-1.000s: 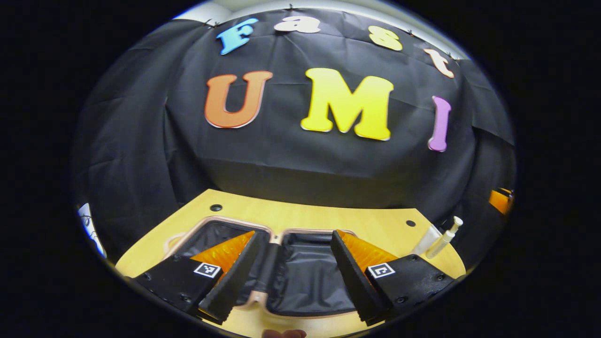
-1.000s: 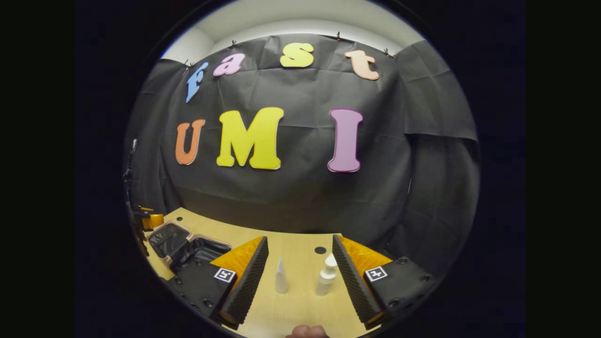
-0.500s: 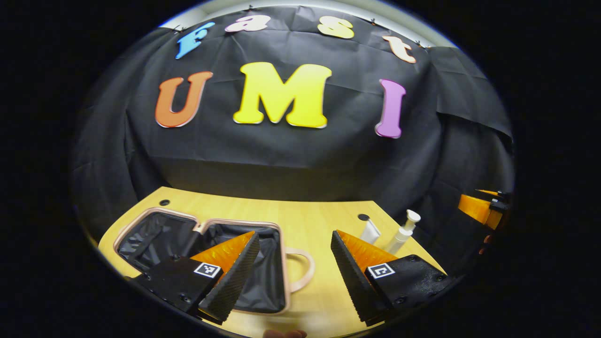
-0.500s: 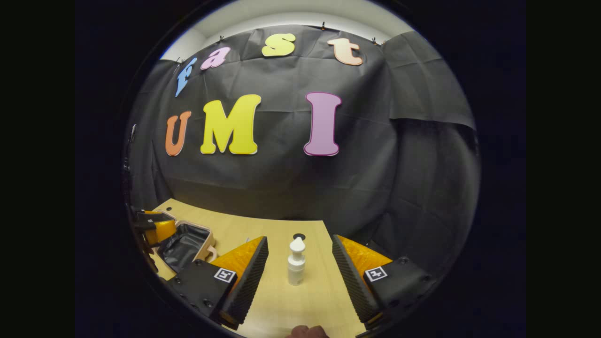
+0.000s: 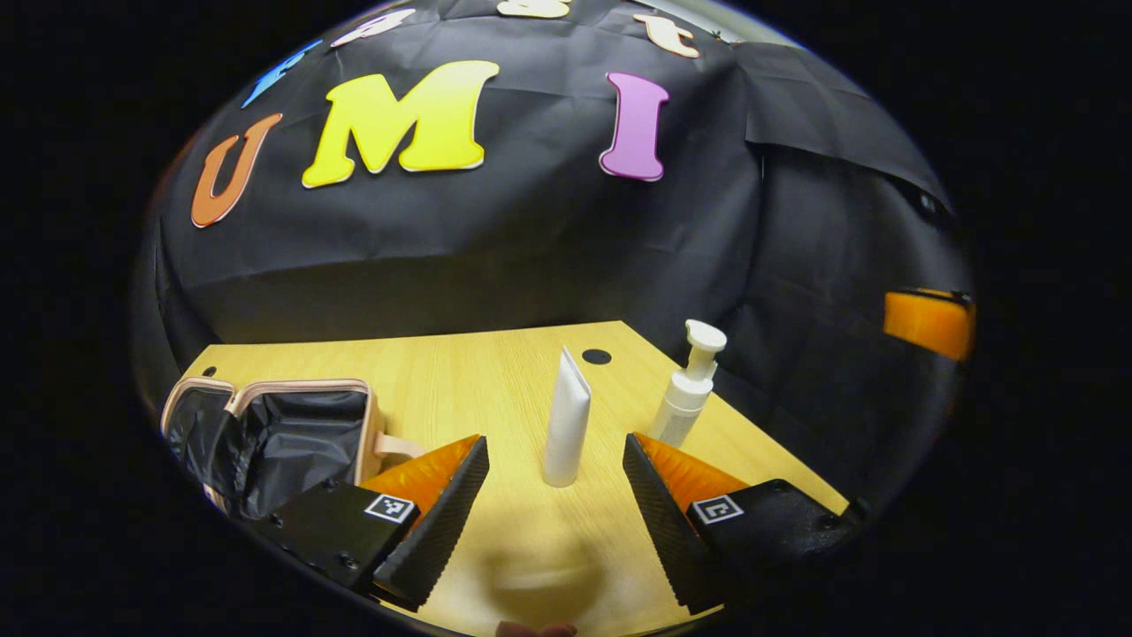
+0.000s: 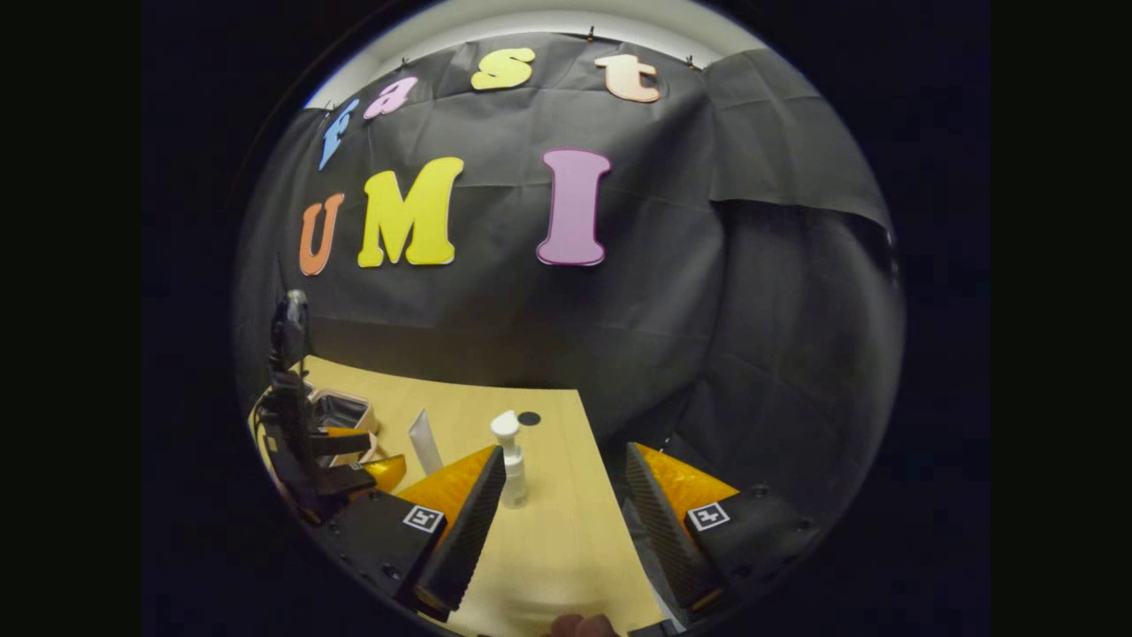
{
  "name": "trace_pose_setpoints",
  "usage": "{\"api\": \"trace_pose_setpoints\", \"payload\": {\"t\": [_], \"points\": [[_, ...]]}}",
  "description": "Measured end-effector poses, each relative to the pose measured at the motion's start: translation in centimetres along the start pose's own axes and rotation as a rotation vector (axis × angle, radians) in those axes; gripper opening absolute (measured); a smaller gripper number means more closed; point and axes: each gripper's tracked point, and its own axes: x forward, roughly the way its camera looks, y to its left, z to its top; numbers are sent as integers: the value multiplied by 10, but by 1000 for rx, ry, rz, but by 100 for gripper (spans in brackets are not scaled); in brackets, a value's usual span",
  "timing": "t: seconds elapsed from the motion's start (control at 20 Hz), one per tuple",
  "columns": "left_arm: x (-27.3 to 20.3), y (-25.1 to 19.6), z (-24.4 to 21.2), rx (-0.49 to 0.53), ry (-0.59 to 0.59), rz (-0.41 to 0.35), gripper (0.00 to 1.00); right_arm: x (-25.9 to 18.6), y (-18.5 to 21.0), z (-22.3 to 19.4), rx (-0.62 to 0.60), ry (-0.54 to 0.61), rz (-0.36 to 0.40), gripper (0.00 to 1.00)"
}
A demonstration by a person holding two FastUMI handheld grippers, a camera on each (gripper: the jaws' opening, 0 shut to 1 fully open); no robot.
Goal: First open the suitcase, pack the skin care products into it, and then close the suitcase.
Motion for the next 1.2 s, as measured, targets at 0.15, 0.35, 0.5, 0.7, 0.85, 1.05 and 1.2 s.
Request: {"api": "trace_pose_setpoints", "payload": {"t": [0.15,0.35,0.5,0.7,0.85,1.05,1.2], "points": [[36,-3,-24,0,38,-7,98,-5,-16,-9,-10,45,-24,81],[71,-2,-53,1,99,-12,98,-11,-35,-23,-40,92,-55,81],[84,3,-64,9,142,-3,97,-7,-39,-30,-23,117,-64,81],[93,2,-61,60,140,-20,86,-2,-33,-35,-17,133,-47,81],[101,4,-63,86,149,-15,74,0,-28,-33,-24,133,-32,82],[104,5,-66,64,185,-19,58,8,-22,-36,-30,132,-11,81],[80,8,-55,27,190,-49,48,28,3,-50,7,151,79,80]]}}
